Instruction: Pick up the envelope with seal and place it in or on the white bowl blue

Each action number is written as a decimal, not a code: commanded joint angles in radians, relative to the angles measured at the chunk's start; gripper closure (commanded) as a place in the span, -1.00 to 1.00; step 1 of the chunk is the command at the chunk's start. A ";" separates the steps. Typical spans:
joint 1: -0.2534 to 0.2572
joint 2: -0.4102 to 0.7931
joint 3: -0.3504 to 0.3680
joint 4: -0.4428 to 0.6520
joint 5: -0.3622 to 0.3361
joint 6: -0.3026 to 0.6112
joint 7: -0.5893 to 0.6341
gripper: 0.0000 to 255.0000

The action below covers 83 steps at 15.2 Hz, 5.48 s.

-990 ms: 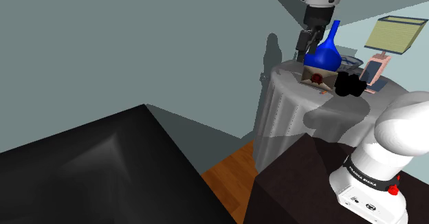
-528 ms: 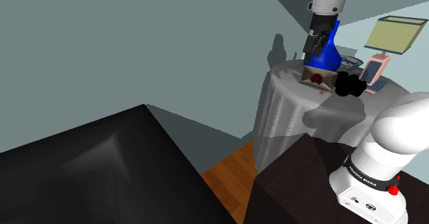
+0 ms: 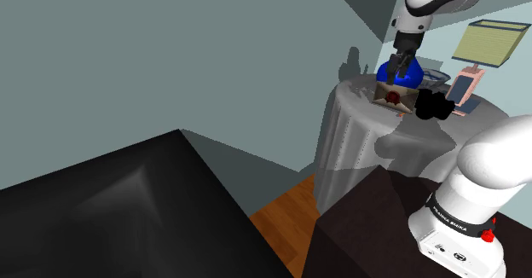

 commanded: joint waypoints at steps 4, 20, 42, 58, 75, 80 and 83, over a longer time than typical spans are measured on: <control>-0.030 0.125 -0.107 0.044 -0.017 0.072 -0.101 -1.00; -0.043 0.223 -0.174 -0.005 -0.018 0.213 -0.153 -1.00; -0.042 0.171 -0.149 0.090 -0.016 0.068 -0.150 1.00; -0.035 0.144 -0.119 0.282 -0.002 -0.151 -0.155 1.00; -0.119 0.612 -0.387 0.784 0.161 -0.204 -0.573 1.00; -0.243 0.850 -0.431 1.043 0.308 -0.274 -0.730 1.00; -0.360 1.007 -0.427 1.250 0.402 -0.348 -0.801 1.00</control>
